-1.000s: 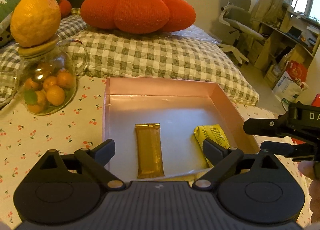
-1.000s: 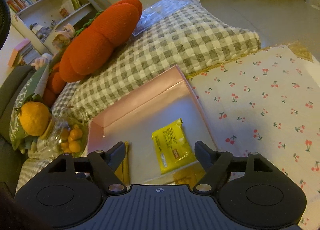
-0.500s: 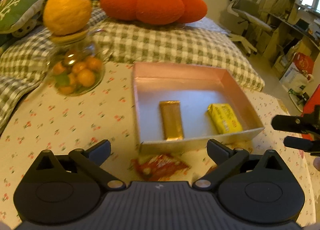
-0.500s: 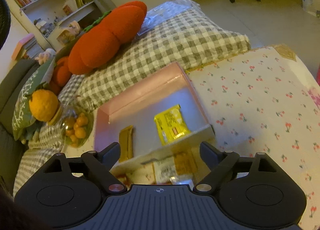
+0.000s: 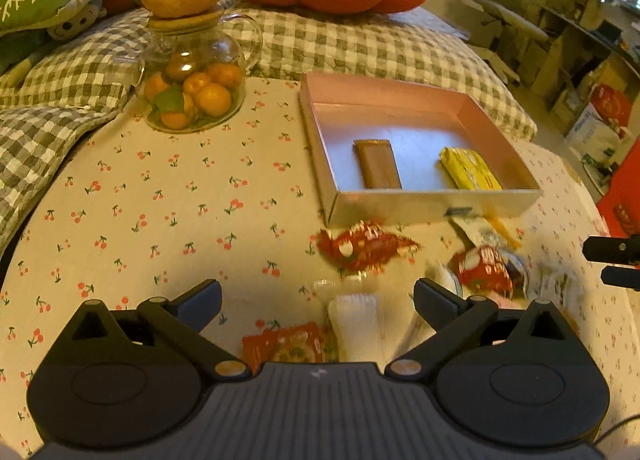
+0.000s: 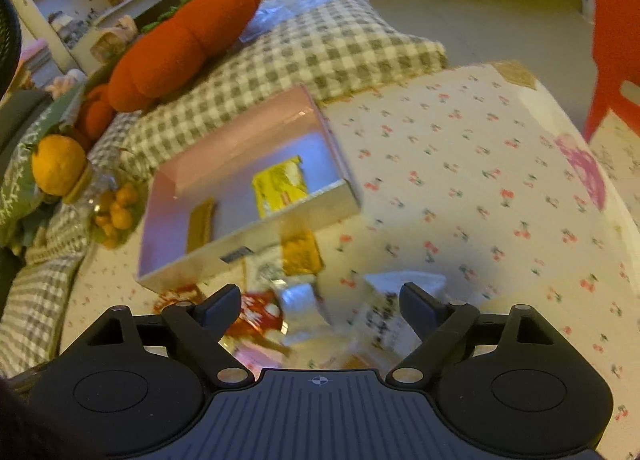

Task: Organize snacks
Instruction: 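Lift both tools out of the box and move back over the snack pile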

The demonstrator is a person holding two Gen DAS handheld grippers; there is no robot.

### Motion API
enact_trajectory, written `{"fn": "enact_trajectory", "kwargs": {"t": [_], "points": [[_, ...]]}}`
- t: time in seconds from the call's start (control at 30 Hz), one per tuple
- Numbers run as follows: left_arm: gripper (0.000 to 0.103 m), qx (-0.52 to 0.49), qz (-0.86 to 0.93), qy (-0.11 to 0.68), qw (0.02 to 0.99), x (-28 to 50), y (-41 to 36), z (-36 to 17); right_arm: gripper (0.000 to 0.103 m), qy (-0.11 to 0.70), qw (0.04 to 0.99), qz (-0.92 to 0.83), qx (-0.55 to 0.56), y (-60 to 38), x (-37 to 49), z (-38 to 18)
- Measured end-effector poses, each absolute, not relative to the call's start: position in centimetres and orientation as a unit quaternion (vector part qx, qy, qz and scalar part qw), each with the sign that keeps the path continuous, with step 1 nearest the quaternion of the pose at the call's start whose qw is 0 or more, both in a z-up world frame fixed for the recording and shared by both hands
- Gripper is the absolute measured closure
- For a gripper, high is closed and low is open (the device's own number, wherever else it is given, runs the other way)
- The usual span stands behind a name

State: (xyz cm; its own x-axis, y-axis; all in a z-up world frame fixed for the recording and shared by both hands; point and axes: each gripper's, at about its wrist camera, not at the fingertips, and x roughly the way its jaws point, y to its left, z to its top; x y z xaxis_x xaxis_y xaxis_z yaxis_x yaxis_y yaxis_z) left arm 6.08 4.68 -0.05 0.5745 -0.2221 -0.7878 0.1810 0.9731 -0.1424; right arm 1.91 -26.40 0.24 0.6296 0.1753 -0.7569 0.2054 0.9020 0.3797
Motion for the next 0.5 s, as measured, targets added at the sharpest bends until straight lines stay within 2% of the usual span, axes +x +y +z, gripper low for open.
{"fn": "enact_trajectory", "kwargs": {"t": [0.2,0.5], "points": [[0.006,-0.013,-0.127,0.449,0.884,4.7,4.7,-1.0,0.015,0.47,0.857,-0.033,0.208,-26.4,0.8,-1.5],[0.03,-0.086,-0.148,0.457,0.873,4.2,5.8,-2.1,0.015,0.518,0.821,-0.045,0.234,-26.5,0.2,-4.2]]}}
